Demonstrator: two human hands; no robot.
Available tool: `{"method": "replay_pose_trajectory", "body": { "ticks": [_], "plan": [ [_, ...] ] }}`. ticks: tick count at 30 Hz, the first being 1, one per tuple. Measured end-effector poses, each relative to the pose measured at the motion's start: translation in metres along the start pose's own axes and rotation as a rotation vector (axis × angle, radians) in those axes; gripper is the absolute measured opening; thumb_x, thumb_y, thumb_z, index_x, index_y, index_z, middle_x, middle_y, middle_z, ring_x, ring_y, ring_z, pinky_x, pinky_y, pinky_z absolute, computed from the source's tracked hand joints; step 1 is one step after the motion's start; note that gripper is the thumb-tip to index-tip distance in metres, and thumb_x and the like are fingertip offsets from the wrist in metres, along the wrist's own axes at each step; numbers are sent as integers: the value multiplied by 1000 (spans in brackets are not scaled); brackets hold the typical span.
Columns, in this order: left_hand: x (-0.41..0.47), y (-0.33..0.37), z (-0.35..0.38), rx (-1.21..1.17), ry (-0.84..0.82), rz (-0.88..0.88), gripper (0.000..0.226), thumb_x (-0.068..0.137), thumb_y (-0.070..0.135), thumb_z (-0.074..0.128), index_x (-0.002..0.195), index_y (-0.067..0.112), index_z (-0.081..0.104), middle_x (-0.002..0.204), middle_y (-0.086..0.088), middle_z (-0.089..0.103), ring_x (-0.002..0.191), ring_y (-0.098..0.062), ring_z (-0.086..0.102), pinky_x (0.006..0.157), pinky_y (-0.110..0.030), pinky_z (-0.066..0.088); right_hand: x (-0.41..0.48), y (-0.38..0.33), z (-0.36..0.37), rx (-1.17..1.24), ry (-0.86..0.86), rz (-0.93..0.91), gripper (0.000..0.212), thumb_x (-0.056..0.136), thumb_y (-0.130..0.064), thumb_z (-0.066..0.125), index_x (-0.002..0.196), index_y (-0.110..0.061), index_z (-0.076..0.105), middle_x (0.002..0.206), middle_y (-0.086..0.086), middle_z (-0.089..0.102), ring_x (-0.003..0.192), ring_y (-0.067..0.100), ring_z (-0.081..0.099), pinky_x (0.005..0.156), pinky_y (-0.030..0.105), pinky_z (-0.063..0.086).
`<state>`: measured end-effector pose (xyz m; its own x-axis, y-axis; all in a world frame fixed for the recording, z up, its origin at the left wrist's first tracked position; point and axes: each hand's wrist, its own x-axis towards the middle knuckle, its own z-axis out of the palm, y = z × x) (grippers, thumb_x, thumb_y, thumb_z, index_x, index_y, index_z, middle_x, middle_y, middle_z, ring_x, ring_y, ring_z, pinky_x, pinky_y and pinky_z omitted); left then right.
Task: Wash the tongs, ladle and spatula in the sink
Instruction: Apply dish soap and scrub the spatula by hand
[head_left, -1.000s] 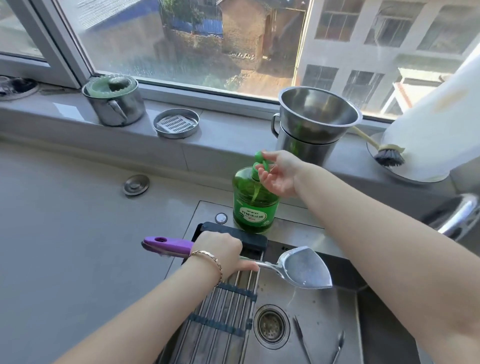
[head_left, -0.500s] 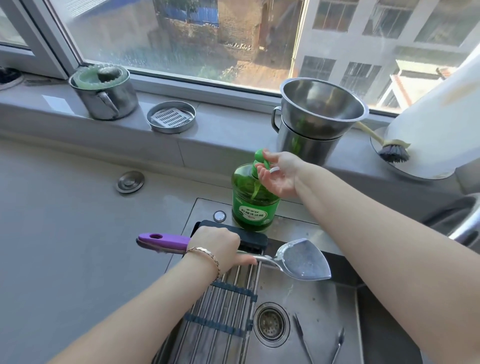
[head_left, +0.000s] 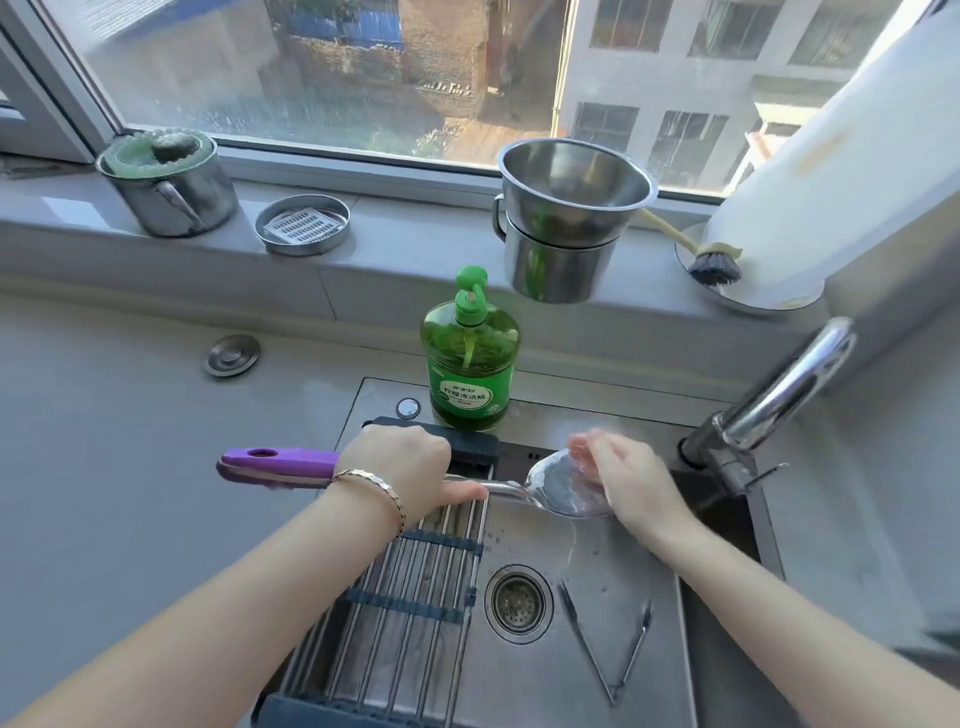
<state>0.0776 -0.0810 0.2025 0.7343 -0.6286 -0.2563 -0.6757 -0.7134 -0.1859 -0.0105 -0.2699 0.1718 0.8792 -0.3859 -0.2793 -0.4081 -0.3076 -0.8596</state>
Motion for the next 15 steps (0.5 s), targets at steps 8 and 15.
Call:
{"method": "replay_pose_trajectory", "body": {
  "ticks": [8,15],
  "plan": [
    [-30,33,-14,147,11,173,60,88,66,28,82,14,56,87,-2,67,81,-23,63,60,-25,33,-61,67,-28,-1008,-318,-472,108,69,-78,-6,147,-8,23,156,4,15,145,13,16,114,17,-1],
    [-46,52,-22,74,184,201,53,86,66,39,75,18,58,80,-4,69,73,-20,65,46,-20,10,-89,64,-17,-846,-468,-444,99,73,-79,16,146,-18,-13,150,-9,-18,141,3,-16,115,18,-9]
  ]
}}
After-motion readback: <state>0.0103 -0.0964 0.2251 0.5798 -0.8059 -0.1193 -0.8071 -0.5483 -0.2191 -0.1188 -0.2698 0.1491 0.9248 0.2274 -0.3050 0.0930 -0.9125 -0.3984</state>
